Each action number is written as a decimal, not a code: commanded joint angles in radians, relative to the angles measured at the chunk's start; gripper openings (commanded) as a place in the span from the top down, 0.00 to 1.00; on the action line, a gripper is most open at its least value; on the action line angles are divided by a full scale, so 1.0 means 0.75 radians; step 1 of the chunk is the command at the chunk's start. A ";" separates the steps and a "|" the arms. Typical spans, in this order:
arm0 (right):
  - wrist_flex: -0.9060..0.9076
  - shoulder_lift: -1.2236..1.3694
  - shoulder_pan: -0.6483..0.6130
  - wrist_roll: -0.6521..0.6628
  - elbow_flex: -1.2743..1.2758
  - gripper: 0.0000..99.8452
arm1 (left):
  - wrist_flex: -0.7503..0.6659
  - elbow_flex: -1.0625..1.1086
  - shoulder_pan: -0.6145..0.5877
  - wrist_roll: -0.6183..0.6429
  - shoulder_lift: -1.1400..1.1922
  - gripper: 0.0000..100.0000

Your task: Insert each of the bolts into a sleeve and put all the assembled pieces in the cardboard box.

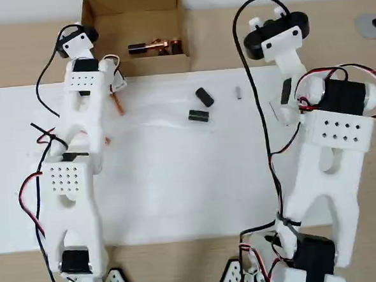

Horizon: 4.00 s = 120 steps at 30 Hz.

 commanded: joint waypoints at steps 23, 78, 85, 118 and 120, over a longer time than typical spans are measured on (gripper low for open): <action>-0.029 -0.048 -0.476 0.608 0.285 0.74 | 0.798 -0.563 0.176 -0.340 -0.584 0.99; 0.031 1.310 -0.645 0.649 -0.508 0.99 | 0.471 0.996 -0.100 -0.747 -2.403 0.99; 0.213 1.308 -0.643 0.577 -0.817 0.99 | 0.491 0.988 -0.100 -0.747 -2.421 0.99; 0.262 0.091 -0.564 -0.153 -0.791 0.99 | 0.477 0.986 -0.098 -0.736 -2.614 0.99; 0.229 -0.091 -0.568 -0.184 -0.764 0.99 | 0.473 0.984 -0.090 -0.736 -2.611 0.99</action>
